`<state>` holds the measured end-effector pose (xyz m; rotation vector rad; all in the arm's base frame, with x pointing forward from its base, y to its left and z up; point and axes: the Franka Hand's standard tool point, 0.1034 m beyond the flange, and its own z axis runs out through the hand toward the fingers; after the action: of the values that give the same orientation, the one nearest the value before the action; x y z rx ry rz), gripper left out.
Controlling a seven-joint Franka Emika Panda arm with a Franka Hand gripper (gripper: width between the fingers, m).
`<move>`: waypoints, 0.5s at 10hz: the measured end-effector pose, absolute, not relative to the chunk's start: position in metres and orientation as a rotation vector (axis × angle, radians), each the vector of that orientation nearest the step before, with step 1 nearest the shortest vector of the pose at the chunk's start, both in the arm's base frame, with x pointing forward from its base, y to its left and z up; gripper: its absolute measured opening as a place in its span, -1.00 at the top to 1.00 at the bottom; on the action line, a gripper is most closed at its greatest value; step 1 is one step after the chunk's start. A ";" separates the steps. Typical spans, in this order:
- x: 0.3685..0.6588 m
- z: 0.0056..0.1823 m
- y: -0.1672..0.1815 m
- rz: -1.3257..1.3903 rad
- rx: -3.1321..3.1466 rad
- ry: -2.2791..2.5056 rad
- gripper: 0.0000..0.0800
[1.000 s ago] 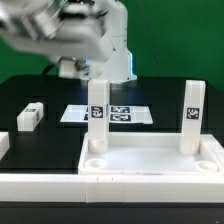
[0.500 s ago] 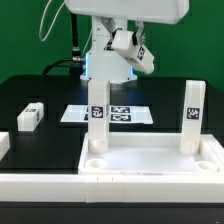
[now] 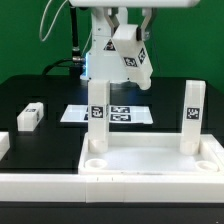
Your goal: Assemble desk
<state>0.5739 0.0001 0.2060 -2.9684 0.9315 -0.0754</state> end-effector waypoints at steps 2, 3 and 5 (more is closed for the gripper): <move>0.576 0.199 0.014 -0.277 -2.837 1.110 0.28; 0.575 0.197 0.017 -0.319 -2.851 1.092 0.28; 0.581 0.194 0.039 -0.518 -2.797 1.092 0.28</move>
Offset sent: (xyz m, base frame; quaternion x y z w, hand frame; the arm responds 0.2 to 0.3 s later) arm 0.0000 0.0000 0.0000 0.0000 0.1938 0.0000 0.9810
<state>0.5809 0.0390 0.1939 -2.7965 1.0916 -0.5177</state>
